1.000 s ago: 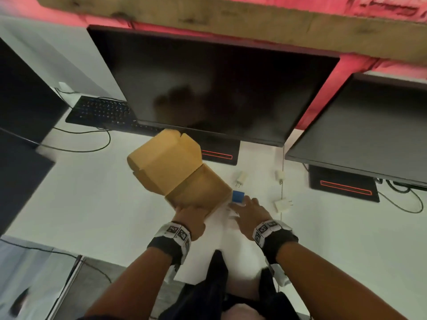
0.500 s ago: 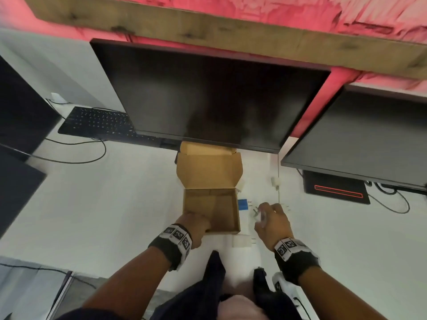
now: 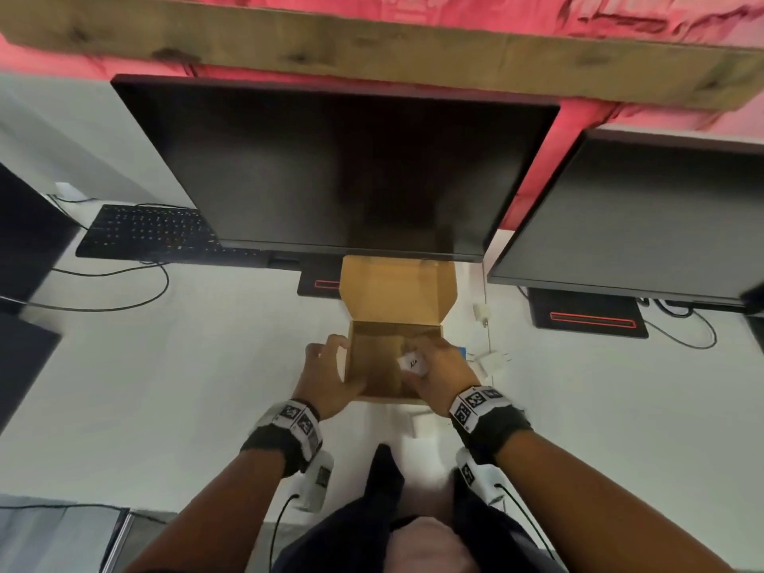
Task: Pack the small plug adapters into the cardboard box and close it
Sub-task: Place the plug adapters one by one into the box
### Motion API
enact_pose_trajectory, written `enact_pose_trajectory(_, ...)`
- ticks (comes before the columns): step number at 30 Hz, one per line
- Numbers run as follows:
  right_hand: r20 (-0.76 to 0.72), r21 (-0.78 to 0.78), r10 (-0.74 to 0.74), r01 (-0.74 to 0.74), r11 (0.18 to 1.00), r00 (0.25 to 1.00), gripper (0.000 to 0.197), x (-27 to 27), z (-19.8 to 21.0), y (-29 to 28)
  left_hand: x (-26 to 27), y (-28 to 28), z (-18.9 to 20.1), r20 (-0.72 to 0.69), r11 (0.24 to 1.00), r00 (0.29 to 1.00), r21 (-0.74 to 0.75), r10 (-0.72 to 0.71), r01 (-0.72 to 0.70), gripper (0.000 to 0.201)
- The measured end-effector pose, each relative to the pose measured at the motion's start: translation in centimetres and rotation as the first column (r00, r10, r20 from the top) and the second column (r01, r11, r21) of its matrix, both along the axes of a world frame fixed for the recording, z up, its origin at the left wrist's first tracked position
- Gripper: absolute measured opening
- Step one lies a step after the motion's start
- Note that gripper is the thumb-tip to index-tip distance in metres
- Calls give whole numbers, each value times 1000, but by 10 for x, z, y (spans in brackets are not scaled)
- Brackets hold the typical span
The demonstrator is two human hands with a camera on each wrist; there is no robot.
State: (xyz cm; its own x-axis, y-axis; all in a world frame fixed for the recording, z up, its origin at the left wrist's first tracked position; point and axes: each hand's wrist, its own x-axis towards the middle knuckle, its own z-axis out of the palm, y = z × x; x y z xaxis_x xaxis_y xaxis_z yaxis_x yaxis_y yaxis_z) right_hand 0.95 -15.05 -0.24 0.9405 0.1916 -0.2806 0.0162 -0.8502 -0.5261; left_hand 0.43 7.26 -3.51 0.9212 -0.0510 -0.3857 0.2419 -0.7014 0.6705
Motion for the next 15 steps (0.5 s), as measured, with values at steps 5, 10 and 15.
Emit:
enact_pose_trajectory(5, -204, -44, -53, 45, 998, 978, 37, 11, -25, 29, -4, 1, -2, -120, 990, 982, -26, -143, 141, 67)
enact_pose_trajectory(10, -364, -14, 158, -175, 985, 918, 24, 9, -42, 42, -4, -3, 2, -137, 991, 985, -87, -110, 98, 65)
enact_pose_trajectory(15, -379, 74, 219, -207, 976, 899, 23, 6, -43, 37, -2, -10, 4, -135, 962, 953, -3, -271, 273, 52)
